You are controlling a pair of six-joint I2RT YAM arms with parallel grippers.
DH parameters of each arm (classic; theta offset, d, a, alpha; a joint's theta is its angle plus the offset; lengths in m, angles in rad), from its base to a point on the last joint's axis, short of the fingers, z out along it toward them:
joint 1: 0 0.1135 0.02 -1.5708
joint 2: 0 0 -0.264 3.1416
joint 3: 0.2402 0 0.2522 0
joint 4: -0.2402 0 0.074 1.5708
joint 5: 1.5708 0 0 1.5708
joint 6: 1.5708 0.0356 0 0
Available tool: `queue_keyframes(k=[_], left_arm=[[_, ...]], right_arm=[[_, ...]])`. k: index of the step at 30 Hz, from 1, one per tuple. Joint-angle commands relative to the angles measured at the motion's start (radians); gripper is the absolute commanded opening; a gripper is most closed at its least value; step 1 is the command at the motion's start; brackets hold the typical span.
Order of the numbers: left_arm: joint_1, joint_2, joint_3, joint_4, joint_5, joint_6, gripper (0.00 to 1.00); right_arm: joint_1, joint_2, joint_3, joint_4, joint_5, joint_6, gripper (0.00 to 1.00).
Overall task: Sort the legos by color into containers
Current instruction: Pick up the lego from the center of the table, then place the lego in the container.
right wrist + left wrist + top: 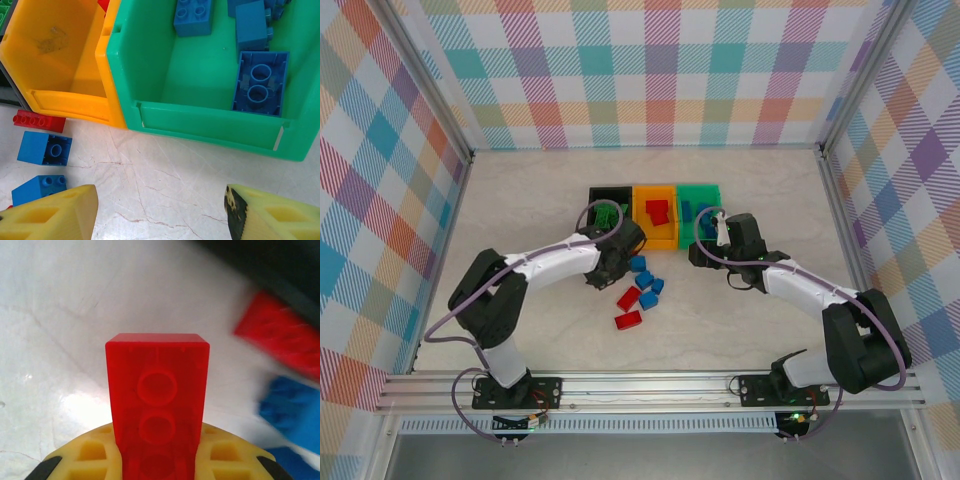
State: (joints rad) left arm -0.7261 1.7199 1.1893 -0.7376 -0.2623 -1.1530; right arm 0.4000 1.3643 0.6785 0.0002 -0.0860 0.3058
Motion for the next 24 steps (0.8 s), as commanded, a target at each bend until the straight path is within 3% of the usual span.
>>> queue_keyframes(k=[1, 6, 10, 16, 22, 24], left_arm=[[-0.008, -0.056, 0.105, 0.058, -0.046, 0.209, 0.16], [-0.009, 0.034, 0.269, 0.198, 0.155, 0.526, 0.19], [-0.004, 0.21, 0.517, 0.046, 0.126, 0.634, 0.19], [0.005, 0.401, 0.761, -0.087, 0.064, 0.706, 0.23], [0.021, 0.425, 0.771, -0.075, 0.045, 0.727, 0.27], [0.024, 0.415, 0.759, -0.073, 0.043, 0.729, 0.39]], right_arm=[[0.005, -0.011, -0.009, 0.018, 0.008, 0.007, 0.68], [0.005, -0.013, -0.011, 0.019, 0.011, 0.009, 0.68], [0.005, -0.015, -0.011, 0.016, 0.022, 0.007, 0.68], [0.005, -0.013, -0.013, 0.021, 0.023, 0.007, 0.68], [0.005, -0.008, -0.011, 0.022, 0.021, 0.008, 0.68], [0.005, -0.005, -0.011, 0.026, 0.014, 0.01, 0.68]])
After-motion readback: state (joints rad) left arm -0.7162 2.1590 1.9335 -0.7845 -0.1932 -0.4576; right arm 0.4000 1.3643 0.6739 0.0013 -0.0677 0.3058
